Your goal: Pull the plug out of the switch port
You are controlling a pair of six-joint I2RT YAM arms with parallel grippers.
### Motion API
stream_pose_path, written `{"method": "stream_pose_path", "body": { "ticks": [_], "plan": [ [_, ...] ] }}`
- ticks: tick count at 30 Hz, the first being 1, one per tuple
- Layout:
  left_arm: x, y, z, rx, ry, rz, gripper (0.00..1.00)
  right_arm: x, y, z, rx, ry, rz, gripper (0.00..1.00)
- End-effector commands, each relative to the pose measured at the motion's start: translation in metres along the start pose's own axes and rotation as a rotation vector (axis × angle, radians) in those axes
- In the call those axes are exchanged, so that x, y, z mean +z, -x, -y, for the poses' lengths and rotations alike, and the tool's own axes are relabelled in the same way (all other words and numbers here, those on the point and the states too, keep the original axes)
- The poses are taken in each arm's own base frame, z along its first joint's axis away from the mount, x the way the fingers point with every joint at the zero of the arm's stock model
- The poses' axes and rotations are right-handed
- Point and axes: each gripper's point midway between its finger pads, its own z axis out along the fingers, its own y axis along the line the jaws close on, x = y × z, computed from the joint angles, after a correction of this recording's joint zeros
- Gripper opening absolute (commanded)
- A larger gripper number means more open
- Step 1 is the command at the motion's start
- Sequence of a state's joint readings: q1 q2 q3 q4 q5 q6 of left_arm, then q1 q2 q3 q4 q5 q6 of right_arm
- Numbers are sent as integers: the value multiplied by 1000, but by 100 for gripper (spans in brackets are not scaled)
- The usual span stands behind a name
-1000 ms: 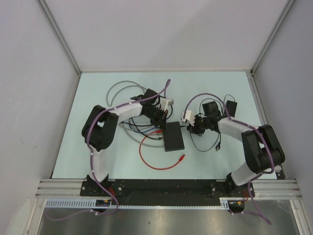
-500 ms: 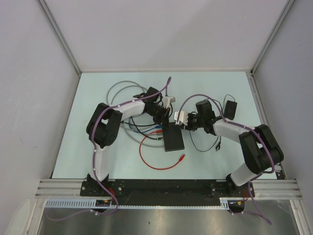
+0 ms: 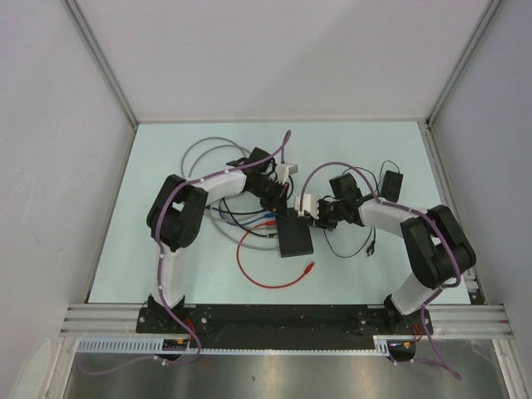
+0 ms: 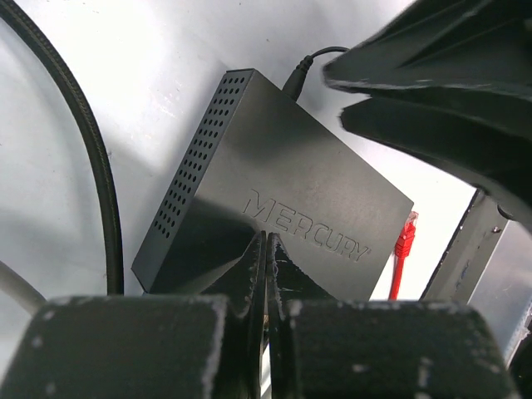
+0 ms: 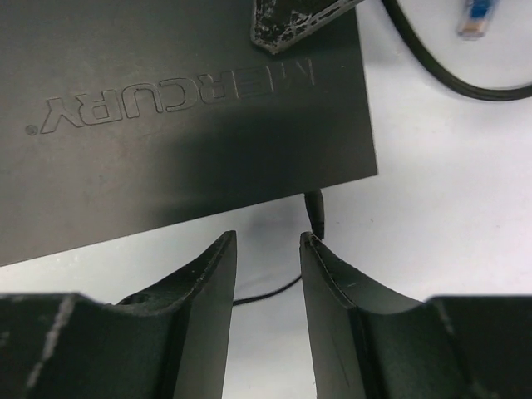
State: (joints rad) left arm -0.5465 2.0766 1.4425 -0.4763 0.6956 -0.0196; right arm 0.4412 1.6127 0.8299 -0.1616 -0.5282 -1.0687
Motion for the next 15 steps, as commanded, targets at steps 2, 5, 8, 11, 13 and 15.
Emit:
{"method": "stream_pose_path", "body": {
  "ticks": [2,5,8,11,13,15],
  "plan": [
    [9,-16,-29,-29,96,-49,0,14,-4,10,21,23,-20,41],
    [11,-18,-31,-35,95,-57,0,16,-8,18,51,22,-30,40],
    [11,-17,-31,-36,91,-56,0,10,-4,22,33,26,-30,37],
    [12,-16,-31,-34,87,-53,0,-5,11,24,20,57,1,36],
    [12,-16,-31,-37,86,-57,0,-18,21,20,4,83,24,37],
    [13,-16,-31,-38,83,-58,0,-26,27,21,-10,80,37,37]
  ]
}}
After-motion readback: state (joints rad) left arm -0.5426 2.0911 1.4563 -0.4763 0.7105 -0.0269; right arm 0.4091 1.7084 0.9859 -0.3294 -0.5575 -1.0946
